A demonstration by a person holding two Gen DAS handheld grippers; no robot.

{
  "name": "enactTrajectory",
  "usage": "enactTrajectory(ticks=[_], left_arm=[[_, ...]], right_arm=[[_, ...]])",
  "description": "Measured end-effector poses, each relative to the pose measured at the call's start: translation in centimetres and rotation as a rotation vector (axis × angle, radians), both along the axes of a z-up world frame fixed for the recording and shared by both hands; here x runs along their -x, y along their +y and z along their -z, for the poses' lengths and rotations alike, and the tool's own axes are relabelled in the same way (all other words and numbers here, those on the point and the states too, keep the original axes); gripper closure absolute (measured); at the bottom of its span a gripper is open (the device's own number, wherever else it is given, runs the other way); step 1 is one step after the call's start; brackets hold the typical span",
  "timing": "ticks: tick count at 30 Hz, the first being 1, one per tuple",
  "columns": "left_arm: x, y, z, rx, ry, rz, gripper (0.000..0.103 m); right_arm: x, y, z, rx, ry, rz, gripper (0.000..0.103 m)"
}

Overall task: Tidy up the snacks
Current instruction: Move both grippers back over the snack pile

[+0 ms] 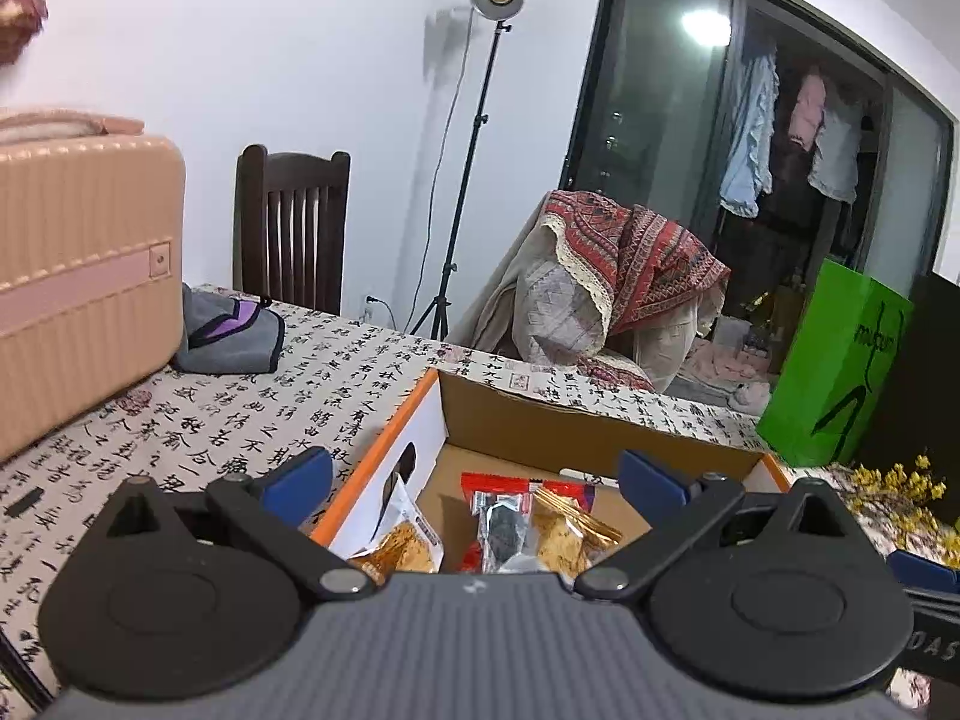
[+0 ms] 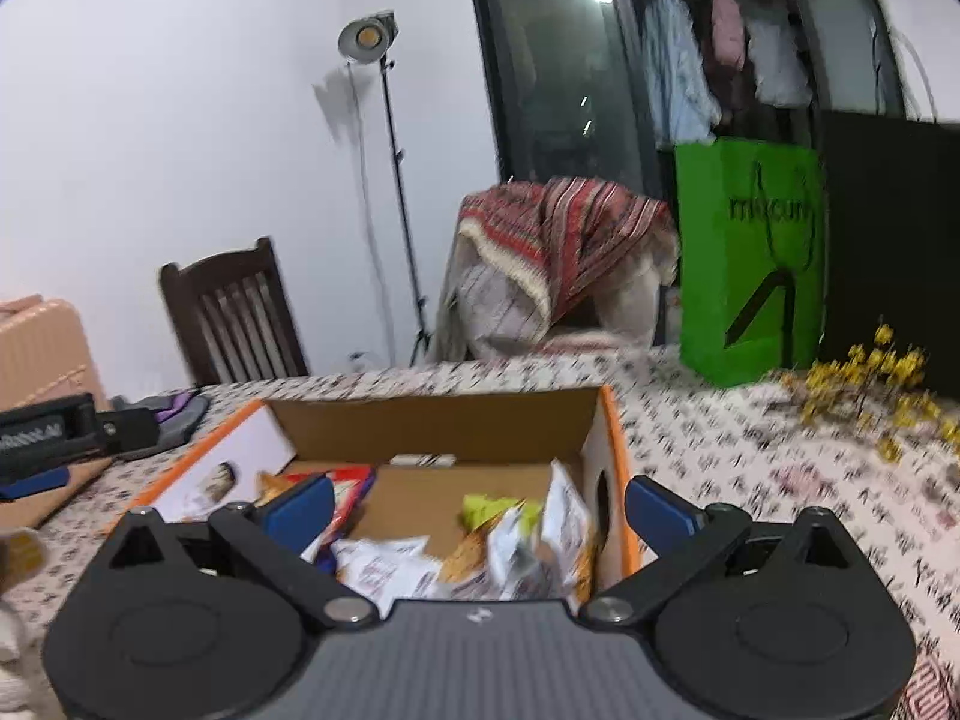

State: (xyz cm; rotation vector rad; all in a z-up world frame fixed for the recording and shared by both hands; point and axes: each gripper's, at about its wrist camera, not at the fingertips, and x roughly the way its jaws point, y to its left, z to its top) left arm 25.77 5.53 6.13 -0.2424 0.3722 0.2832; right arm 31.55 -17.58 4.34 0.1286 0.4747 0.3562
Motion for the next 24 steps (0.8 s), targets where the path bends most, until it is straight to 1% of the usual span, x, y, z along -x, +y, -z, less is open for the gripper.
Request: enactTrajectory(ticks=[2,5,8,12,15,18,19,24], left_arm=[[0.7,-0.1,-0.1,0.002,0.009,0.011,0.0],[2.0,-0.3,0.1,0.014,0.023,0.026,0.0],[3.3,-0.7,0.4,0.008,0.039,0.039,0.0],[5.4,-1.2,0.8,0.0,0.056,0.06,0.0],[7.0,-1.4,1.2,0.001,0.062,0.073,0.0],[8.4,-1.6,1.8,0.006,0.068,0.091,0.0],[8.8,-1.6,2.0,0.008,0.071,0.097,0.0],[10.6,-1.7,3.7,0.019,0.098,0.118,0.0]], right_arm=[[0.7,-0.5,-0.3,-0.021,0.02,-0.021,0.0],[2.1,-1.1,-0.3,-0.005,0.025,-0.012,0.0],[3.5,-1.8,0.0,-0.023,0.049,-0.023,0.0],[5.5,-2.7,0.6,-0.02,0.064,-0.024,0.0],[7.2,-3.6,1.0,-0.046,0.075,-0.025,0.0],[8.5,-4.3,1.3,-0.063,0.079,-0.031,0.0],[9.4,-4.6,1.6,-0.062,0.084,-0.041,0.0],[11.0,-4.8,2.1,-0.045,0.081,-0.052,0.0]])
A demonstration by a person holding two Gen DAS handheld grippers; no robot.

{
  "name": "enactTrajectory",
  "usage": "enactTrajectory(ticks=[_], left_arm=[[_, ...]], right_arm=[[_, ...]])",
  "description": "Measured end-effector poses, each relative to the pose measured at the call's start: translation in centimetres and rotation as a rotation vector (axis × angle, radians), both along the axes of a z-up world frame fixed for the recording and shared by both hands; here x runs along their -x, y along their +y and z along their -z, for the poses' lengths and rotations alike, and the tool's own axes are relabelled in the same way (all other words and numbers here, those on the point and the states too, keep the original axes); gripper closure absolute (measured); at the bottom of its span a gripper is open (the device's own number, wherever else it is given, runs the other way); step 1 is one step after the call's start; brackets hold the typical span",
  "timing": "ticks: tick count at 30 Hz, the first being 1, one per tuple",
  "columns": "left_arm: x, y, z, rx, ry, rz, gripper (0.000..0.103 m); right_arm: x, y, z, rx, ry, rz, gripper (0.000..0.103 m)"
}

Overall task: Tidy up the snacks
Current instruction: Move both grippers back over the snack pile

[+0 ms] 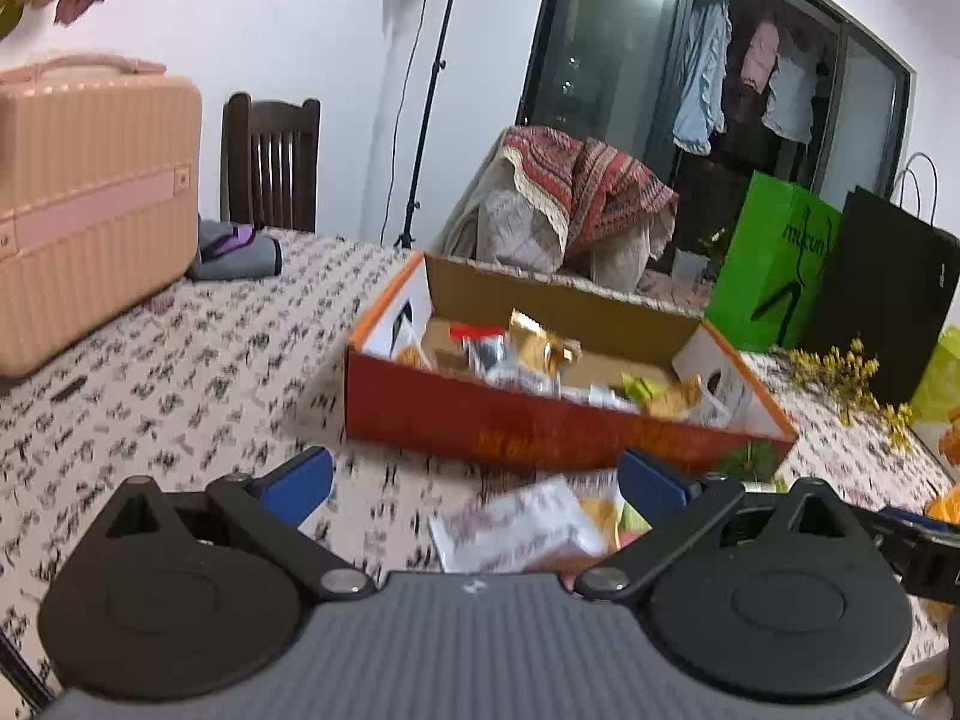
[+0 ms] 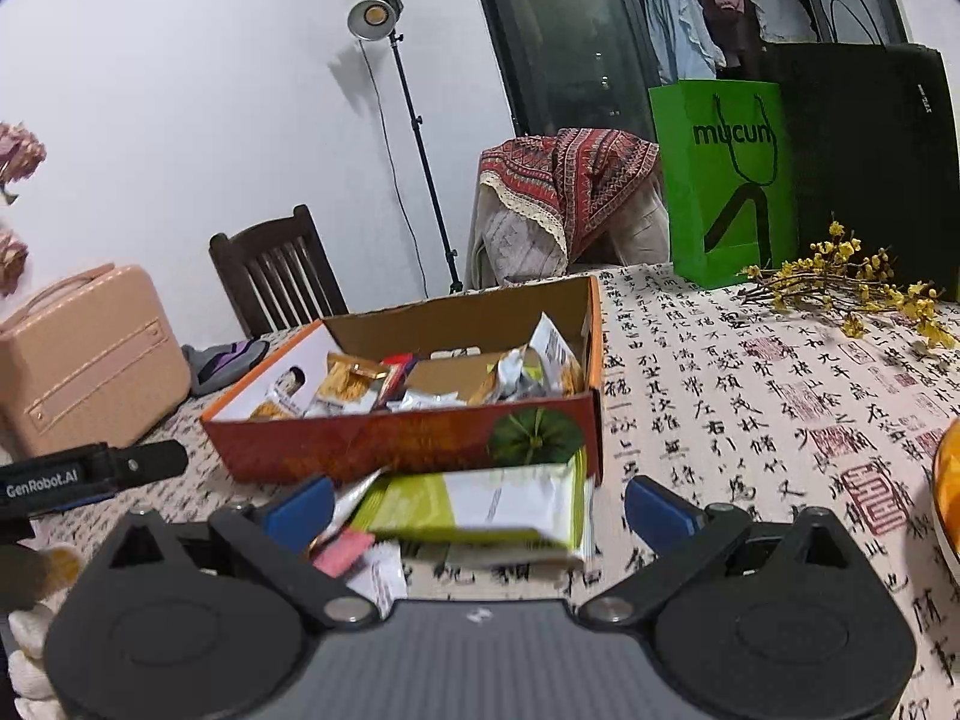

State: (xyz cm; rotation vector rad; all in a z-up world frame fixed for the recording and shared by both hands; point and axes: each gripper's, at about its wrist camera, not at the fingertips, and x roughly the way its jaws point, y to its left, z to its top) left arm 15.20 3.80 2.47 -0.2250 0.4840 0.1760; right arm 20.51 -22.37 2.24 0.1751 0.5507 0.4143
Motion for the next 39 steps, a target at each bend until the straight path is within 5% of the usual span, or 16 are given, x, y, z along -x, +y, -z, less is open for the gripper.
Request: enactTrajectory(ticks=[13,39], left_arm=[[1.4,2.1,4.0,0.002,0.027,0.004,0.0],[1.0,4.2,5.0,0.097,0.035,-0.048,0.0]], right_arm=[[1.5,0.3,1.8,0.075,0.01,0.013,0.0],[-1.8,2.5,2.8,0.246,0.066,0.063,0.002]])
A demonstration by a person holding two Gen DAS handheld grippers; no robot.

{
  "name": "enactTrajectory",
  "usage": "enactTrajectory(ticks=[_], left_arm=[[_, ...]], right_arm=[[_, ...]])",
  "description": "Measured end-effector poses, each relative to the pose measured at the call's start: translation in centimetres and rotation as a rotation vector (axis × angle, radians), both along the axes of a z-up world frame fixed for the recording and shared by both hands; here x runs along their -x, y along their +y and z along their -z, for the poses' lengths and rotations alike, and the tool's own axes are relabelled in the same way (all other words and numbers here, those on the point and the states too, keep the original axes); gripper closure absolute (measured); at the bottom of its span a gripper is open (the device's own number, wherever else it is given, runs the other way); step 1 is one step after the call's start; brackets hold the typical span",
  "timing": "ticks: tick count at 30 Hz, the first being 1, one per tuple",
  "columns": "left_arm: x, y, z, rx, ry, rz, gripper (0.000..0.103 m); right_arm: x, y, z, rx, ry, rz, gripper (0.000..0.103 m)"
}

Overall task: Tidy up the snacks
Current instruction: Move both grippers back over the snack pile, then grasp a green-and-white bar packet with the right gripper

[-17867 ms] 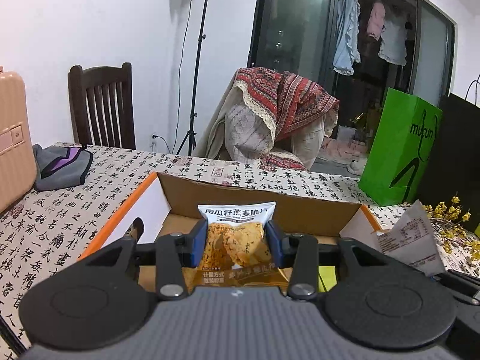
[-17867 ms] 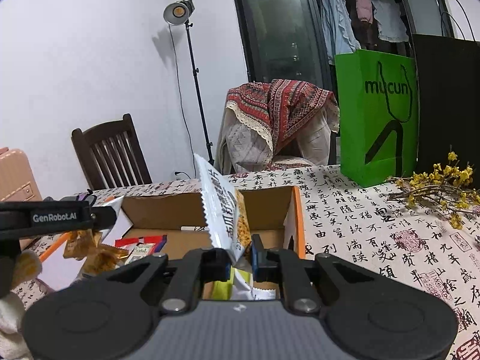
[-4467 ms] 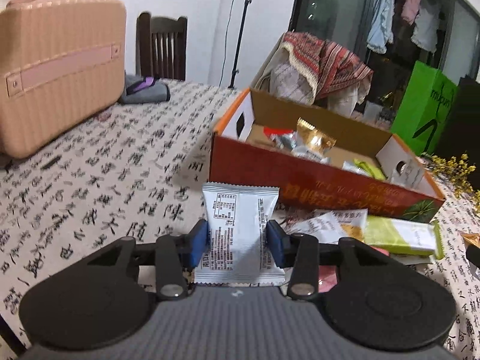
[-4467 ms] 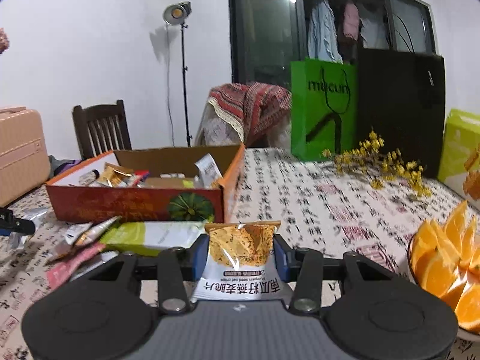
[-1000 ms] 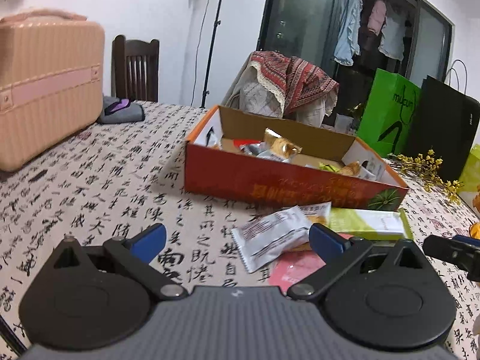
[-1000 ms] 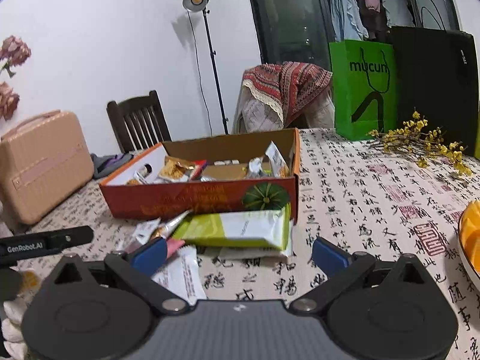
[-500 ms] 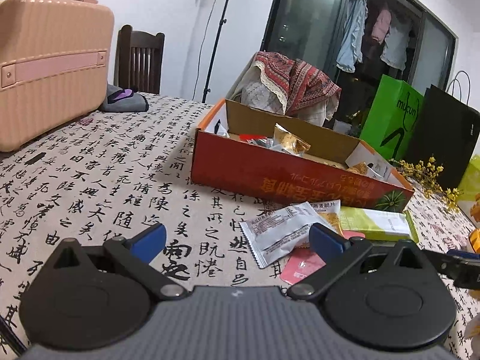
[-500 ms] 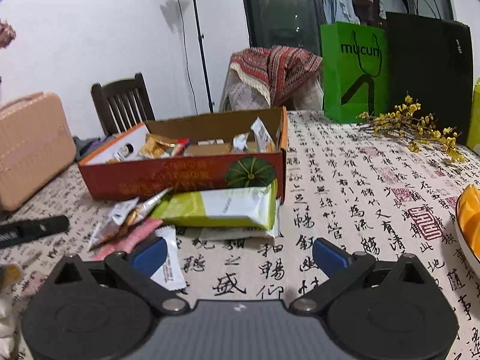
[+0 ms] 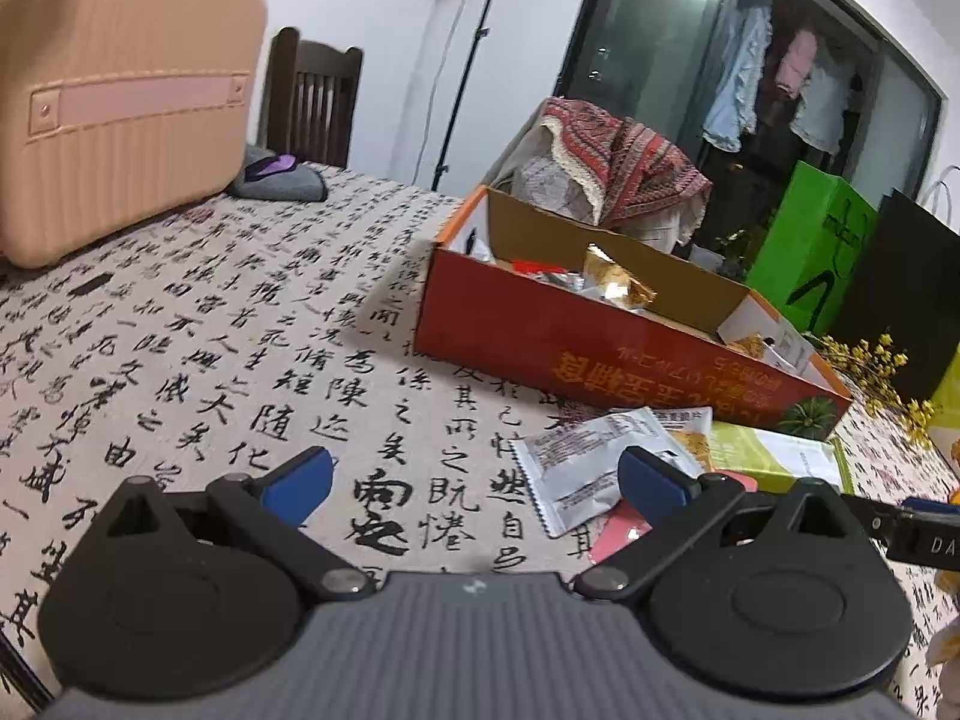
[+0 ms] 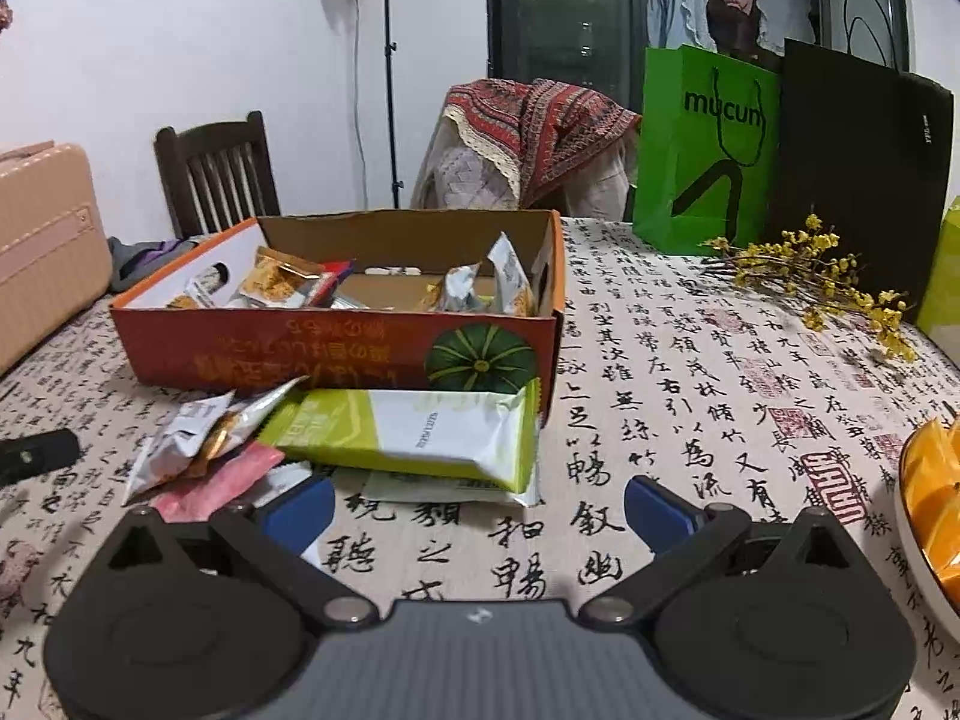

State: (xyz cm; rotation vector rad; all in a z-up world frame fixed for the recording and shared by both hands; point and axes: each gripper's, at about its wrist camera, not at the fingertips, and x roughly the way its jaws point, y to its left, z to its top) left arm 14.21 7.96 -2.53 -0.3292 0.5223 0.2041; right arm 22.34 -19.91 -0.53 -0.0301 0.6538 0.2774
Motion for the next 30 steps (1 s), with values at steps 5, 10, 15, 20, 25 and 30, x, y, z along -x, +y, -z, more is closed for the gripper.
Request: enactTrajectory(ticks=[5,10,15,20,25,30], left_arm=[[0.1,0.4,0.1,0.022,0.0,-0.013,0.0],[0.0,0.6,0.2,0.034,0.008,-0.014,0.0],[-0.1,0.9,0.3,0.053,0.009,-0.015,0.0],[-0.1,1.2,0.4,0.067,0.011,-0.026,0.0],[0.0,1.5,0.4,0.082,0.013,-0.036,0.0],[0.1,2.0,0.5,0.119,0.008,-0.04,0.0]], right_arm=[[-1.1,0.8,0.0,0.052,0.003,-0.002,0.006],[-2.9,2.8,-0.6,0.148,-0.004,-0.073,0.006],[-4.0,4.9,-0.5,0.256,-0.03,-0.147,0.005],[-5.6,6.1,-0.9,0.2,-0.036,-0.166,0.021],[-7.9,5.5,-0.2,0.076,0.038,-0.125,0.037],[-8.8,3.5,0.5,-0.064,0.149,-0.116,0.052]])
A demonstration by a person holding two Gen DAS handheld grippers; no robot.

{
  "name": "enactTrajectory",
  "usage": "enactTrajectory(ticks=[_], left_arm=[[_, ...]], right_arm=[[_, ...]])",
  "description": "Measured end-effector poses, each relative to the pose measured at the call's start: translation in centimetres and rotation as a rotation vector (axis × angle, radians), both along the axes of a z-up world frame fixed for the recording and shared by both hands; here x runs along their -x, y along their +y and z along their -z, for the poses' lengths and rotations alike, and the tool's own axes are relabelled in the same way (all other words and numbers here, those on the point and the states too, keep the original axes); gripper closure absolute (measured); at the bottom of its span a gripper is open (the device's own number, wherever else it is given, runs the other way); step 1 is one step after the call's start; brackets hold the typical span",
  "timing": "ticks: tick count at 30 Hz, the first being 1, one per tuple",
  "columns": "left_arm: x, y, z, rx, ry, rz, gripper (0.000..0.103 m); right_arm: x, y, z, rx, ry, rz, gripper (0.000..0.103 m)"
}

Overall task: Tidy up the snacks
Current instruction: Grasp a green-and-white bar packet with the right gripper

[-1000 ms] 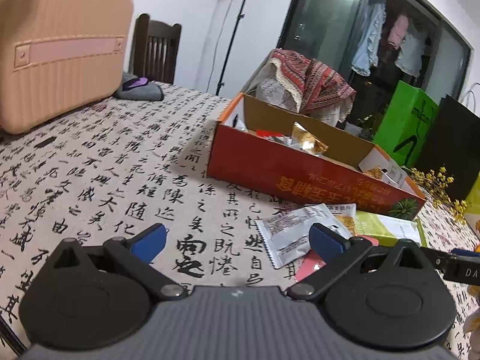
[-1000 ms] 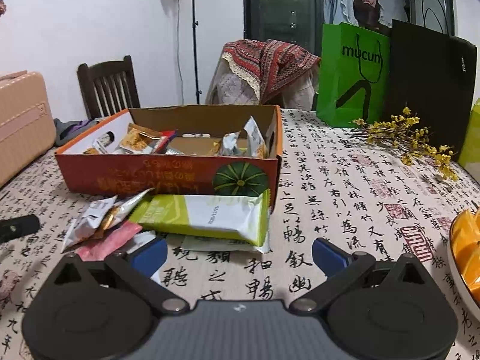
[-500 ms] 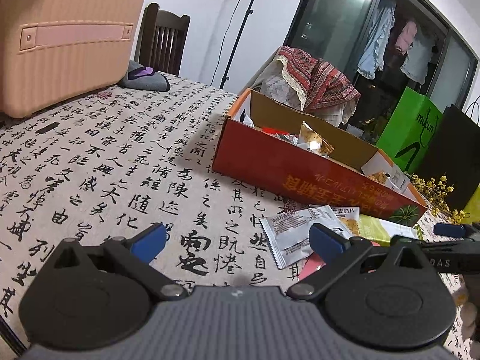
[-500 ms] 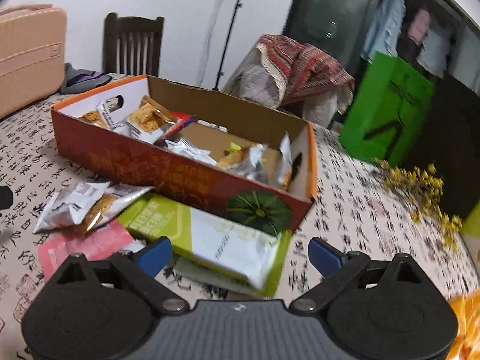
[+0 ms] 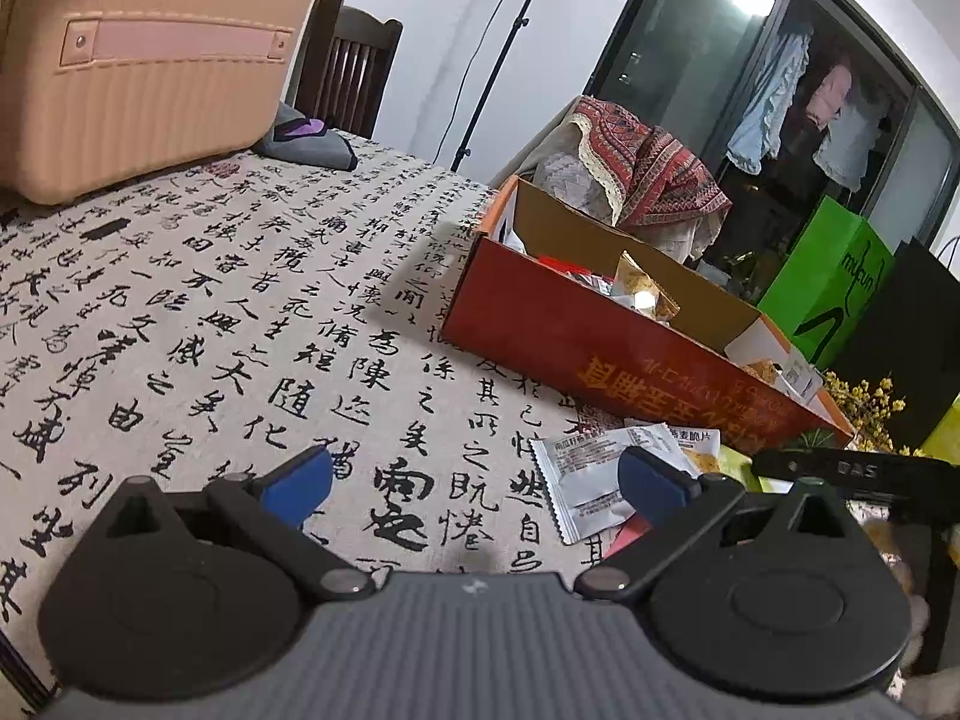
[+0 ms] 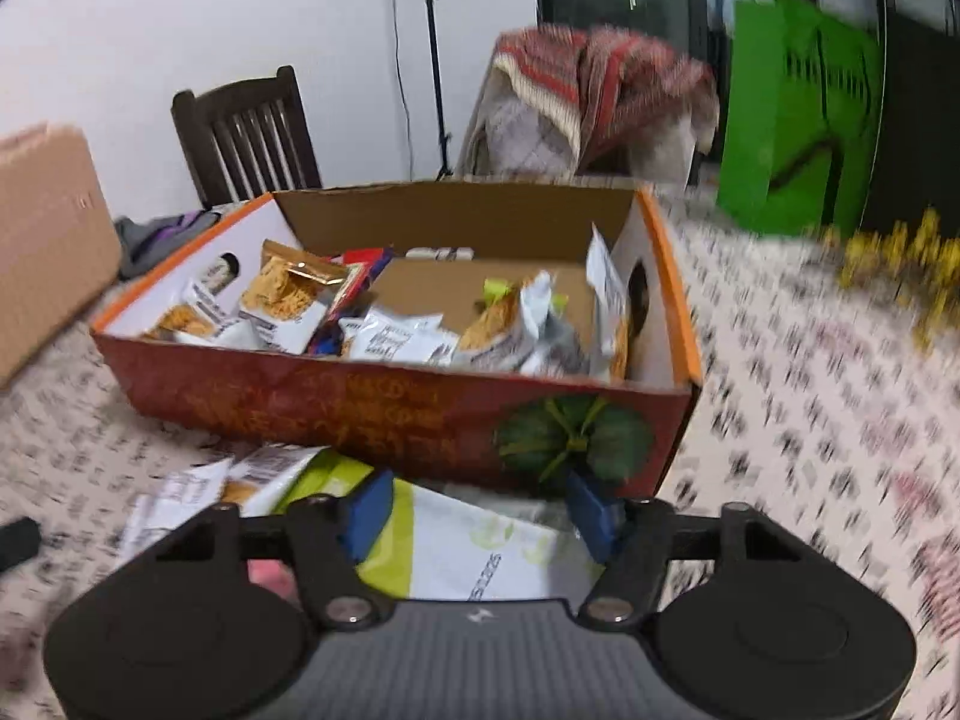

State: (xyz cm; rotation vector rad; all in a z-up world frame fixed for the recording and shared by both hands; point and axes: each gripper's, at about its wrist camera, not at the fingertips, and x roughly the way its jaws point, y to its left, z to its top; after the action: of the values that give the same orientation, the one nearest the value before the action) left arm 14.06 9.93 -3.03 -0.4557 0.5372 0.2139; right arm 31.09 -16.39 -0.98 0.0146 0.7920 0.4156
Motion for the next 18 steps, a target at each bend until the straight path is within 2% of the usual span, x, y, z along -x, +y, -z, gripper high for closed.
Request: enactTrajectory(ticks=[2,4,9,11,13,15,18], left_arm=[[0.0,0.2,0.0,0.01,0.002,0.001,0.0],[0.0,0.2,0.0,0.016,-0.001,0.0,0.0],[0.0,0.6,0.1,0.036,0.001,-0.009,0.0],[0.0,0.6,0.1,0.041,0.001,-0.012,0.0],[0.1,0.6,0.1,0.038,0.001,-0.012,0.0],[0.1,0.5,0.1,0.039,0.002,-0.009,0.0],[0.1,0.5,0.0,0.037,-0.003,-0.006,0.0]], right_arm=[[0.2,-0.7,-0.1,-0.043,0.057,-0.011,0.055],[1.0,-1.0,-0.2,-0.043,0.08,-0.028,0.055],[3.6,-1.3,0.0,-0.01,0.075,-0.057,0.055],[4.7,-1.3,-0.4,0.014,0.046,-0.064,0.055],[5.5,-1.4,-0.9,0.043,-0.002,-0.067,0.049],[6.0,-1.4,-1.1,0.069,-0.039,-0.076,0.027],[6.3,-0.8,-0.5,0.127,-0.091,-0.092,0.027]])
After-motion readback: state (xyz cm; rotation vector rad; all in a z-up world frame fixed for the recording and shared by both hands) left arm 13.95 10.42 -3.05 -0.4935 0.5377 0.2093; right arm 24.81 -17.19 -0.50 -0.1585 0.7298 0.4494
